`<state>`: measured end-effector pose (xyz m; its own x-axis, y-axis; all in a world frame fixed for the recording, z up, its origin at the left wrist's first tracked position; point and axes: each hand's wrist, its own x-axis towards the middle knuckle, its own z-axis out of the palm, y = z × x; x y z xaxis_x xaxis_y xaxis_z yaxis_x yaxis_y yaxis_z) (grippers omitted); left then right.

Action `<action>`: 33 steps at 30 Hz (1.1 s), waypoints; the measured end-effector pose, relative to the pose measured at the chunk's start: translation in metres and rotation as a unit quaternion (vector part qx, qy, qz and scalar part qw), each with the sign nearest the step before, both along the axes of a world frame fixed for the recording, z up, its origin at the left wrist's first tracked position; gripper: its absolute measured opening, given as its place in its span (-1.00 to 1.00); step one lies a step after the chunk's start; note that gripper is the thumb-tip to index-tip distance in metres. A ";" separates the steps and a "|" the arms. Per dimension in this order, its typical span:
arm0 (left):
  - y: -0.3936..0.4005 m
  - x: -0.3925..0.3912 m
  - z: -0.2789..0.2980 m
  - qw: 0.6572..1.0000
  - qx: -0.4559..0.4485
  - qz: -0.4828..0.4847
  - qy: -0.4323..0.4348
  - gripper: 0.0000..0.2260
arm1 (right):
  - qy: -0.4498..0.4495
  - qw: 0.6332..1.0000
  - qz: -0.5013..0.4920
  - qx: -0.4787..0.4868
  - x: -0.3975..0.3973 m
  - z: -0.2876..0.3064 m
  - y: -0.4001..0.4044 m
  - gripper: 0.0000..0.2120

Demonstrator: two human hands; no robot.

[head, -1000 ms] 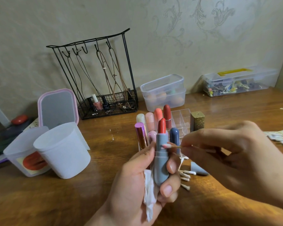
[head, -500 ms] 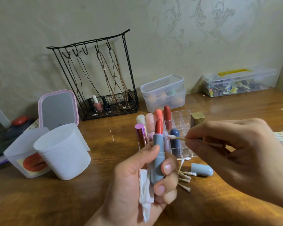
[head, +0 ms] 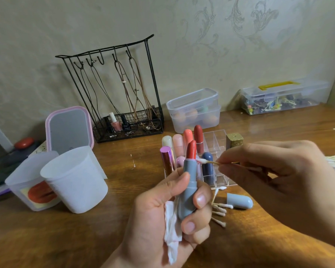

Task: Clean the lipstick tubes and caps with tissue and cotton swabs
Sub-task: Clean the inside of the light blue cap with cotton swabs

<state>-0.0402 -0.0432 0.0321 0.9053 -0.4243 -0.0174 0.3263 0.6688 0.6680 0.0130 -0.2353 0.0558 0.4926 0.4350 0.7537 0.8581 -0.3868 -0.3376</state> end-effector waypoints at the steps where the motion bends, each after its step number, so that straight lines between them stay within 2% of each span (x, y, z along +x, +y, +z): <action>1: 0.000 0.000 0.000 1.000 0.002 0.003 0.003 -0.67 | -0.002 1.000 0.000 0.002 0.000 0.000 0.000 -0.89; 4: -0.002 -0.002 0.000 0.999 0.012 0.035 0.001 -0.63 | -0.008 1.000 0.002 0.011 0.000 0.001 0.000 -0.90; 7: -0.004 -0.002 0.001 0.997 0.030 0.075 -0.014 -0.68 | -0.014 1.000 0.007 0.014 0.000 0.002 0.000 -0.91; 14: -0.007 -0.003 0.005 0.992 0.054 0.113 -0.009 -0.65 | -0.022 1.000 0.003 0.012 0.001 0.002 0.000 -0.89; 19: -0.008 -0.006 0.010 0.989 0.079 0.119 0.027 -0.88 | -0.019 1.000 0.003 0.005 0.002 0.002 0.000 -0.88; 22: -0.010 -0.006 0.012 0.986 0.097 0.129 0.033 -0.72 | -0.022 1.000 0.004 0.007 0.002 0.002 0.000 -0.87; 28: -0.011 -0.005 0.009 0.986 0.101 0.126 0.032 -0.83 | -0.034 0.999 0.000 0.004 0.002 0.002 -0.001 -0.89; 33: -0.009 -0.003 0.005 0.987 0.103 0.120 0.032 -0.70 | -0.034 0.999 -0.004 -0.001 0.003 0.002 -0.002 -0.92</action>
<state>-0.0428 -0.0519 0.0372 0.9734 -0.1798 -0.1420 0.2218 0.5837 0.7811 0.0155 -0.2374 0.0577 0.4433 0.4319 0.7855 0.8760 -0.3944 -0.2776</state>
